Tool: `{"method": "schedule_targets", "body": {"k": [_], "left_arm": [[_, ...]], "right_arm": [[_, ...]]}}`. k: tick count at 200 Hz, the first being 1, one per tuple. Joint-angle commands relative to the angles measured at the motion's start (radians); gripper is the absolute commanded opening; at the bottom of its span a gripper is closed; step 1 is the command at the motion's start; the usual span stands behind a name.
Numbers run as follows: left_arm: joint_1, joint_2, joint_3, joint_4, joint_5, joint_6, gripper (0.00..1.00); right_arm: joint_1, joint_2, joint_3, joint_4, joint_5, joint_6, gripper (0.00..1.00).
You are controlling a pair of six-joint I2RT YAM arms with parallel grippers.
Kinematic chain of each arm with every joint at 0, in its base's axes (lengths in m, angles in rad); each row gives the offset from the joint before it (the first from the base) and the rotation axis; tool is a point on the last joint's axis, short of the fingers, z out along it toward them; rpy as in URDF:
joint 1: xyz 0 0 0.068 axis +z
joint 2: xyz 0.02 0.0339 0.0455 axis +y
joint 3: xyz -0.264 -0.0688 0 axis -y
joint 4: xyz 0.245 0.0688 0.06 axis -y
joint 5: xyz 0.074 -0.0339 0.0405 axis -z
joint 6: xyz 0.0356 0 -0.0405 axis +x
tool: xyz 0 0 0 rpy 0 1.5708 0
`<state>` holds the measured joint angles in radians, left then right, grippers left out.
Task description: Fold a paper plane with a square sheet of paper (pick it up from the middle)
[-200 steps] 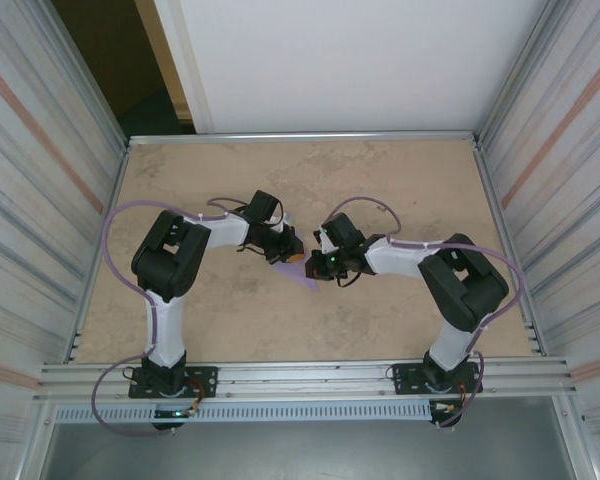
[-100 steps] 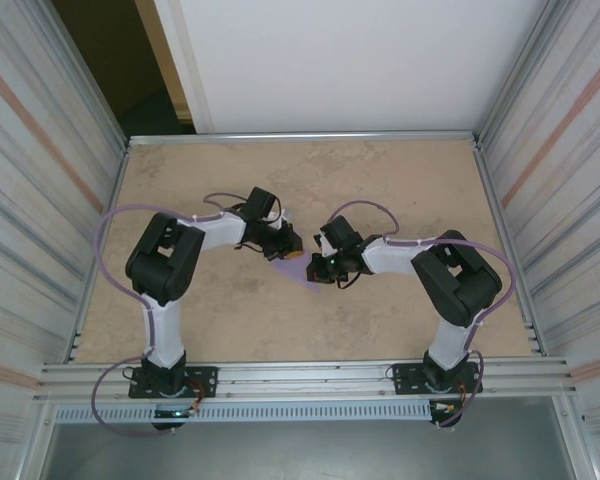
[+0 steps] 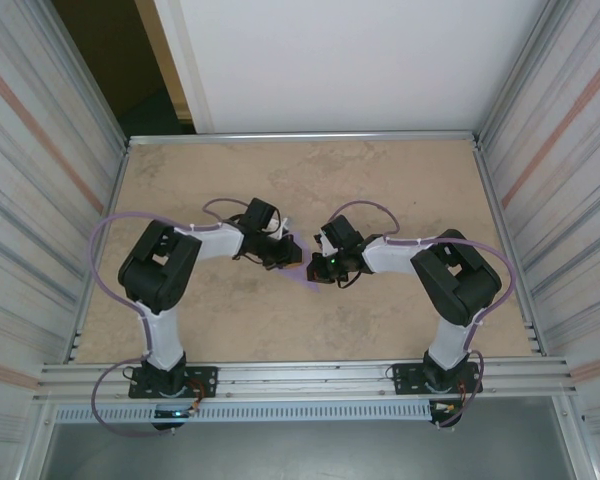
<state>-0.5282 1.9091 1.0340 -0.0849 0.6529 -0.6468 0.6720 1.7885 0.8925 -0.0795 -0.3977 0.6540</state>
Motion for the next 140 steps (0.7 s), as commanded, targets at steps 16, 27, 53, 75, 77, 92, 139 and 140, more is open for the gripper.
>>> {"method": "schedule_targets", "body": {"k": [16, 27, 53, 75, 77, 92, 139, 140], "left_arm": [[0.003, 0.05, 0.049, -0.037, -0.064, 0.031, 0.1], [0.013, 0.057, 0.049, -0.048, -0.092, 0.023, 0.1], [0.066, 0.065, 0.041, -0.055, -0.122, 0.006, 0.1], [0.113, 0.086, 0.074, -0.085, -0.131, 0.031, 0.1], [0.117, 0.09, 0.079, -0.089, -0.133, 0.034, 0.1], [0.144, 0.108, 0.115, -0.116, -0.148, 0.058, 0.1], [0.211, 0.161, 0.216, -0.2, -0.2, 0.117, 0.1], [0.213, 0.163, 0.218, -0.202, -0.202, 0.118, 0.1]], "right_arm": [[-0.008, 0.061, -0.031, -0.118, 0.049, 0.022, 0.01], [-0.008, 0.062, -0.035, -0.121, 0.052, 0.024, 0.01], [-0.012, 0.062, -0.05, -0.133, 0.057, 0.028, 0.01], [-0.016, 0.062, -0.062, -0.142, 0.062, 0.03, 0.01], [-0.016, 0.063, -0.065, -0.142, 0.064, 0.03, 0.01], [-0.017, 0.064, -0.073, -0.143, 0.067, 0.031, 0.01], [-0.024, 0.064, -0.079, -0.131, 0.068, 0.042, 0.01], [-0.023, 0.064, -0.079, -0.131, 0.068, 0.042, 0.01]]}}
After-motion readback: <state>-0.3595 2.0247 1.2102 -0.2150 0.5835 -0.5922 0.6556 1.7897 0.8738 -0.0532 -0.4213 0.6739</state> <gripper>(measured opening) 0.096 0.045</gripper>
